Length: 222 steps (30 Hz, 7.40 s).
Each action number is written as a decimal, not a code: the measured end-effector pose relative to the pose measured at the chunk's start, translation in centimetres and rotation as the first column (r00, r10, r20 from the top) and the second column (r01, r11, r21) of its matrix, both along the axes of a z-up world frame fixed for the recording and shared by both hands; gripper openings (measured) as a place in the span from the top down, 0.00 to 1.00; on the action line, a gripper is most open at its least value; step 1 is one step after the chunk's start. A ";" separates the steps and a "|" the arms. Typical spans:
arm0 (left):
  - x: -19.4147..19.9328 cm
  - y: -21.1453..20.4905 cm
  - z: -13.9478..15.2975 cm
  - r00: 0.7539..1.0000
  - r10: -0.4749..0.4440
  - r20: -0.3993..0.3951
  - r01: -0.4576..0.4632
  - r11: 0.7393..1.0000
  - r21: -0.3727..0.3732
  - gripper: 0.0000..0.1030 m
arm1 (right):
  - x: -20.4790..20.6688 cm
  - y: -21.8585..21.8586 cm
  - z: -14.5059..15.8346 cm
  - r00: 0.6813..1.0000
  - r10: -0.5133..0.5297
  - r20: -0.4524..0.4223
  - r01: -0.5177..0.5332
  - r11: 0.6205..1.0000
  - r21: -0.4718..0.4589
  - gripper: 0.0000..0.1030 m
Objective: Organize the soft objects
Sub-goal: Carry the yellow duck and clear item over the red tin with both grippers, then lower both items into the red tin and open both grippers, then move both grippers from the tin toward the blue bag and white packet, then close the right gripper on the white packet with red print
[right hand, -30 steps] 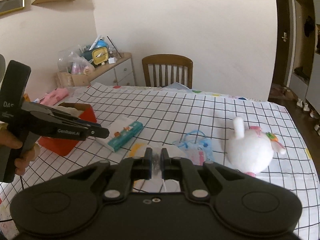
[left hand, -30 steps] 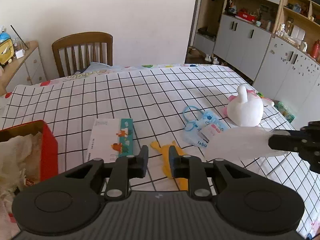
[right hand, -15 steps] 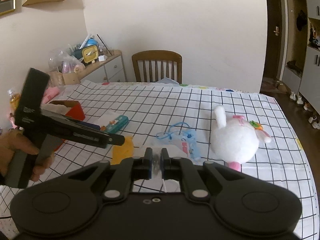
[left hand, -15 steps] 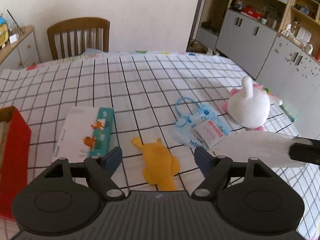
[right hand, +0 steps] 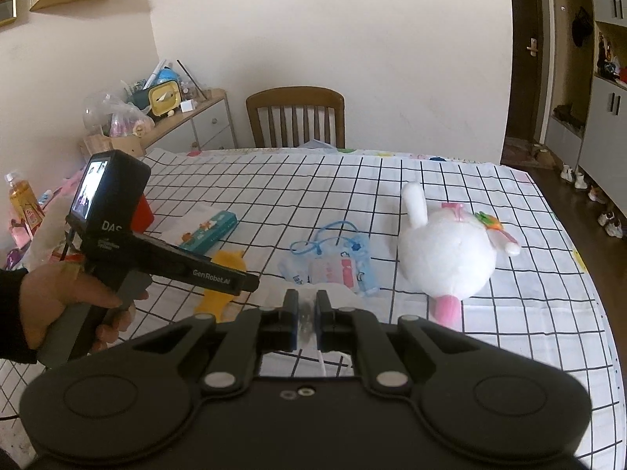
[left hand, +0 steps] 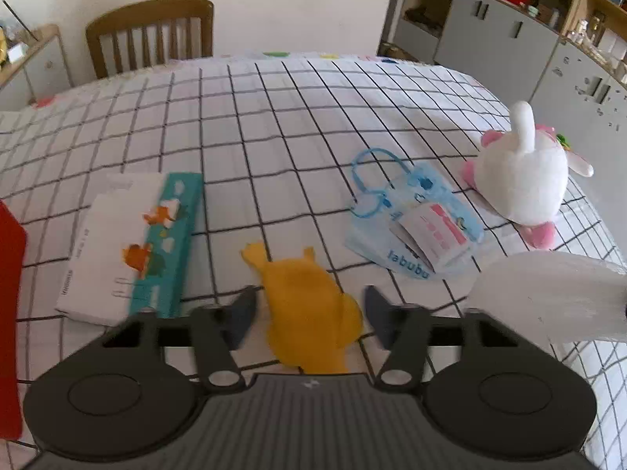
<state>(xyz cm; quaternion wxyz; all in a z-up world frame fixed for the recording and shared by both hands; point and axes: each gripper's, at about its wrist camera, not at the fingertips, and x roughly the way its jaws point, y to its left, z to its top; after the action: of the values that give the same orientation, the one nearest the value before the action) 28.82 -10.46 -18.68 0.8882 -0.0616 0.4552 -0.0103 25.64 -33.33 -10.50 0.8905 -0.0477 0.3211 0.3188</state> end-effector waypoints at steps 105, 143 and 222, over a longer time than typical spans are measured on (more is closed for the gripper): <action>-9.8 31.4 5.2 0.983 0.180 0.022 -0.181 0.979 0.088 0.71 | -4.2 38.3 -2.4 0.928 0.371 -0.030 -0.370 0.909 -0.195 0.72; -12.5 19.3 13.8 0.957 0.067 0.282 -0.081 0.996 0.041 0.18 | -4.0 19.9 5.6 0.981 0.163 0.107 -0.165 0.986 0.008 0.07; 4.1 -1.4 3.4 0.962 -0.210 0.176 0.193 0.975 0.110 0.00 | 8.9 5.1 -7.9 0.998 -0.062 0.031 0.066 0.990 -0.126 0.68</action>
<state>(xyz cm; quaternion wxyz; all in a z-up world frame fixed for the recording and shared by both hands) 32.90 -11.85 -15.33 0.9230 0.0272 0.3741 -0.0855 34.49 -28.23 -18.42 0.8996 -0.0981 0.3302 0.2683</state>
